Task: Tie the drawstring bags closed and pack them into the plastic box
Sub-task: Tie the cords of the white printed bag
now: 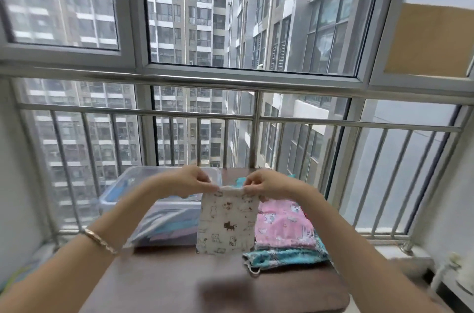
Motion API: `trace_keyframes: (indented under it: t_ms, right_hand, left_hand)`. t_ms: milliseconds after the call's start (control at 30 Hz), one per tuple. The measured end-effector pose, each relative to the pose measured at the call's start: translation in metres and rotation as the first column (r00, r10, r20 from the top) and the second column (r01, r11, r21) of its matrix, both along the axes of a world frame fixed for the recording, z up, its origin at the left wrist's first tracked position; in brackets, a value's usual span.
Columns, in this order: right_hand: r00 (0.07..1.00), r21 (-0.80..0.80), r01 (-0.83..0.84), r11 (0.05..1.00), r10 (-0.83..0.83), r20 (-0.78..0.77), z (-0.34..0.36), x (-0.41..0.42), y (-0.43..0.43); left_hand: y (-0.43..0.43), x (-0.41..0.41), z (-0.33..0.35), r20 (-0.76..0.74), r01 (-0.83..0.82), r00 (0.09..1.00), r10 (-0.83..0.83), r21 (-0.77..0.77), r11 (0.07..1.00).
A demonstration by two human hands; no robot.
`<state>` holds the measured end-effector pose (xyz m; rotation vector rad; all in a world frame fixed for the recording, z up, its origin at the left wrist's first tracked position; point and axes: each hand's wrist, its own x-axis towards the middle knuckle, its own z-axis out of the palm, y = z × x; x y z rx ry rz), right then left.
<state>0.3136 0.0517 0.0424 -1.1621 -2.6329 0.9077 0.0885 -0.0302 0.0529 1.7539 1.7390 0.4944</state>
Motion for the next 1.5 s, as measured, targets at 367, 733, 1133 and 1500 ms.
trace_keyframes:
  t_ms: [367,733,1133,1500]
  right_hand:
    - [0.992,-0.044,-0.11,0.993,0.107,-0.065,-0.035,-0.033,-0.006]
    - [0.945,-0.181,-0.042,0.983,-0.02,-0.327,-0.049,-0.002,0.011]
    - [0.5,-0.718,-0.498,0.486,-0.515,-0.696,-0.071,-0.011,0.01]
    - [0.711,-0.584,-0.323,0.744,-0.217,-0.669,-0.056,-0.065,-0.014]
  left_hand:
    - [-0.039,-0.051,-0.039,-0.111,-0.035,0.993,0.037,0.023,0.999]
    - [-0.052,-0.072,-0.052,-0.123,-0.131,0.98,0.156,0.19,0.973]
    - [-0.059,-0.045,-0.049,0.891,-0.236,0.44,0.113,-0.006,0.972]
    - [-0.039,0.001,-0.041,0.664,-0.235,0.748,-0.01,0.279,0.931]
